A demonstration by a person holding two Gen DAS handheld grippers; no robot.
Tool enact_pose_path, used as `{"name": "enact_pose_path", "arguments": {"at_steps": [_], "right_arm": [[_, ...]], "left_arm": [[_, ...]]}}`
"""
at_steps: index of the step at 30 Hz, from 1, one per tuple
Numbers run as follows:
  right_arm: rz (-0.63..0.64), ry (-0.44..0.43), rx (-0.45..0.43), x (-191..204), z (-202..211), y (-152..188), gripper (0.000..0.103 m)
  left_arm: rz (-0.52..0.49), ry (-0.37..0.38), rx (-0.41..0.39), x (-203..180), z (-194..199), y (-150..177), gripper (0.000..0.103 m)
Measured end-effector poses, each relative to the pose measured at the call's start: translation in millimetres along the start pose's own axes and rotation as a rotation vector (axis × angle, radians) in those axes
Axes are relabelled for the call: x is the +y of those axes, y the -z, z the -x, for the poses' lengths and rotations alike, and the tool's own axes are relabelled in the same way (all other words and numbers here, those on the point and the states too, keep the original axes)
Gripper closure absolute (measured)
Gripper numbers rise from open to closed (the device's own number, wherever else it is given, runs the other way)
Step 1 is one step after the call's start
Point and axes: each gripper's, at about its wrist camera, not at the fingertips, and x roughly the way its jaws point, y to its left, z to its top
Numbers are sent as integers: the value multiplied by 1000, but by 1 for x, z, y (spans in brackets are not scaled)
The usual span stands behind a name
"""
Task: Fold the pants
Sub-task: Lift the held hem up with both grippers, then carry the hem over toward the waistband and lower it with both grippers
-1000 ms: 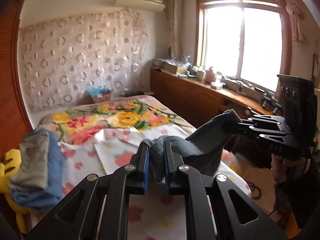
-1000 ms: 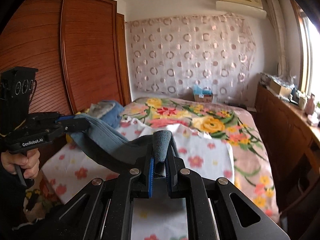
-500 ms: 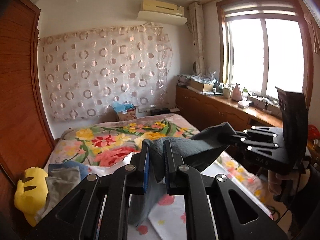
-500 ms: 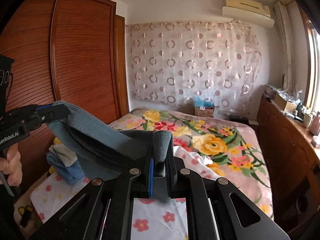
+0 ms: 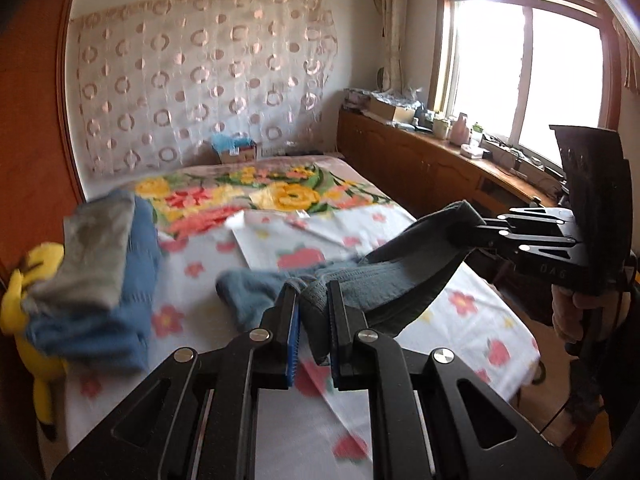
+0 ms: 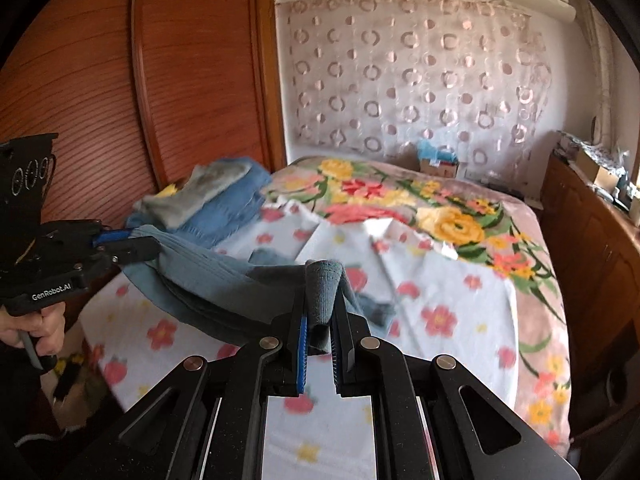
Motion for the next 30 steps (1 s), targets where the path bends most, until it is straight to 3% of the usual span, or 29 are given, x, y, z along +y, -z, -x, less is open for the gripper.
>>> {"name": "enact_pose_path", "arguments": {"at_steps": [8,30], "right_arm": [[-26,-40,40,-3,37,21,94],[-95,-81,91,-8,30,32,94]], "left_arm": [[32,26,52,-13,16,36,90],[29,59,118,-22,29,76,90]]}}
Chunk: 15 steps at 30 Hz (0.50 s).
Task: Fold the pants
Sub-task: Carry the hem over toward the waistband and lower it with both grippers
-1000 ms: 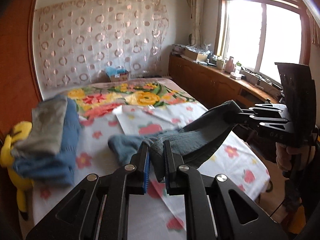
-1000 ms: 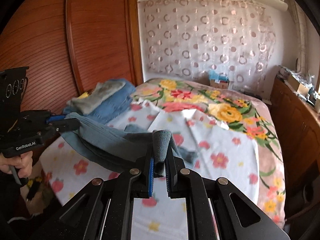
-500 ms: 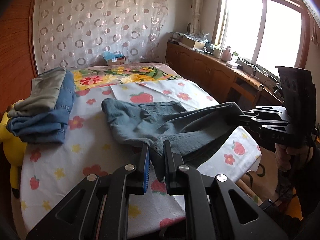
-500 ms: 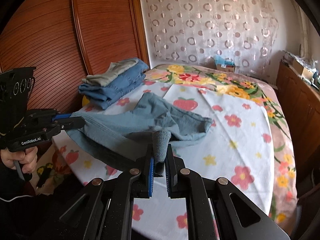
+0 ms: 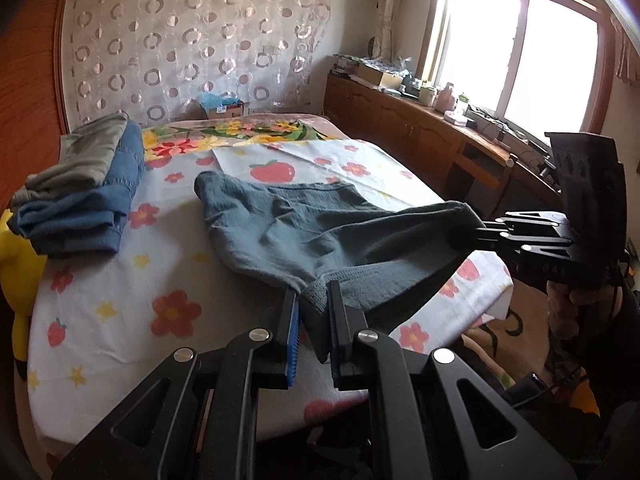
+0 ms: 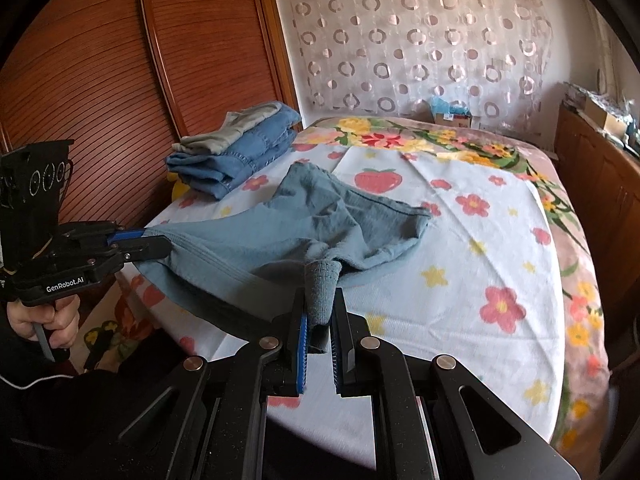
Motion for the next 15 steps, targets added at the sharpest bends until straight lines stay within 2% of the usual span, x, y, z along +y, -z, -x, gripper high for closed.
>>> {"name": "enact_pose_path", "arguments": {"at_steps": [6,15], "right_arm": [[-1,-7,10,7,6,5,94],[-6,30,-11,0,-11,-8,94]], "left_arm": [[-2,21,7,-5,7,11,90],[10,9,8,8,-9,-3,90]]}}
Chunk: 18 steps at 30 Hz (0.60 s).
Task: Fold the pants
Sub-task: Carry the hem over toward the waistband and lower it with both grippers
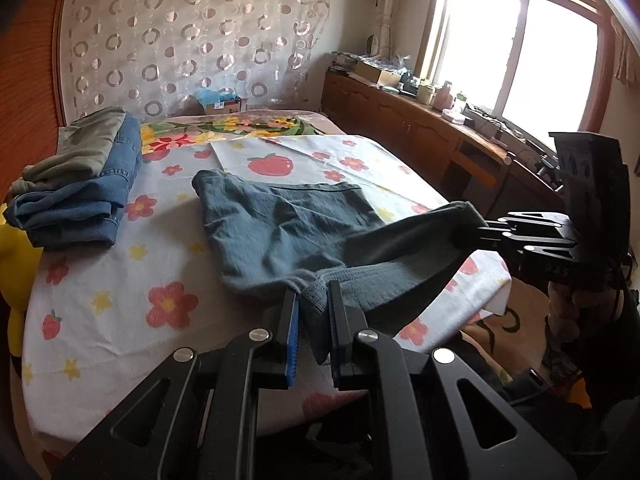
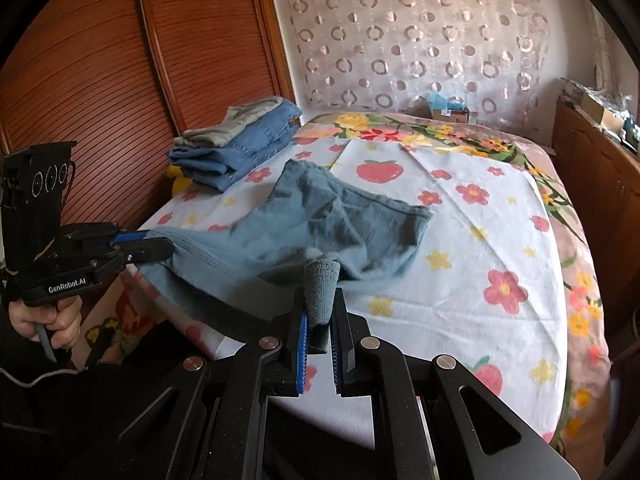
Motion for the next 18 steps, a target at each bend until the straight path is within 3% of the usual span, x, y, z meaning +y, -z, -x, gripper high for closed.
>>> {"name": "enact_pose_path", "arguments": {"at_steps": [18], "right_arm": [[-62,46,-62,-18,-57,-19,94]], "left_arm": [[37,-28,61,39,-63,-43,90]]}}
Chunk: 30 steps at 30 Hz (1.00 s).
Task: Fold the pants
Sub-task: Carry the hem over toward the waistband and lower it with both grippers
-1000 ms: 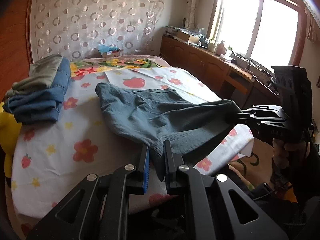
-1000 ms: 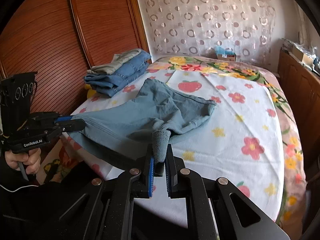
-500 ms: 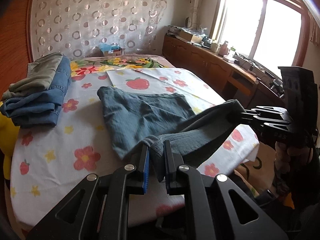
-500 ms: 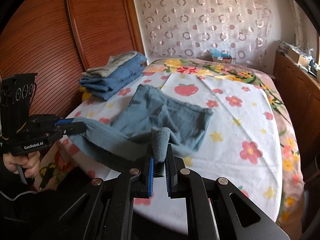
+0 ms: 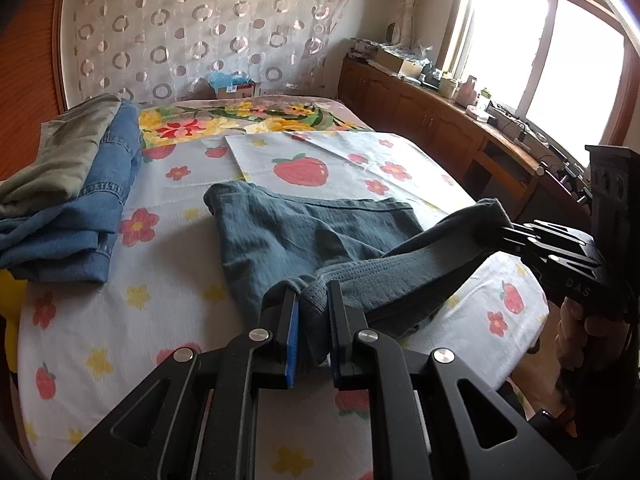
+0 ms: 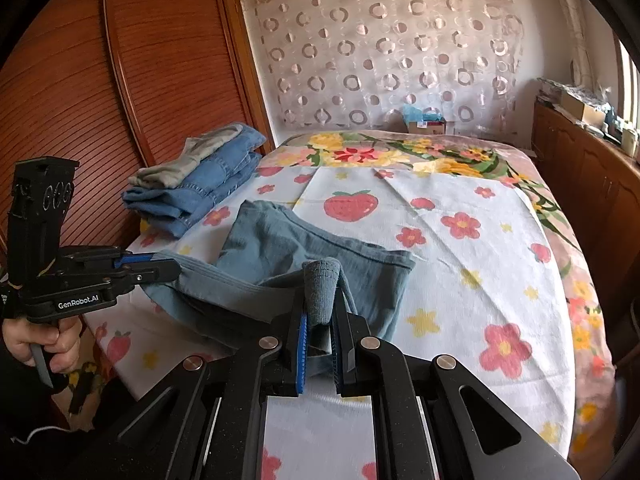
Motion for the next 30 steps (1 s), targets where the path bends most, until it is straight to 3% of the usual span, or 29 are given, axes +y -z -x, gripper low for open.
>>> {"name": "enact_pose_path", "arguments": {"at_steps": [30], "right_arm": [[-44,1,85,-37,-89,-41,93]], "left_arm": [[25,24,62,43,-73,-61,89]]}}
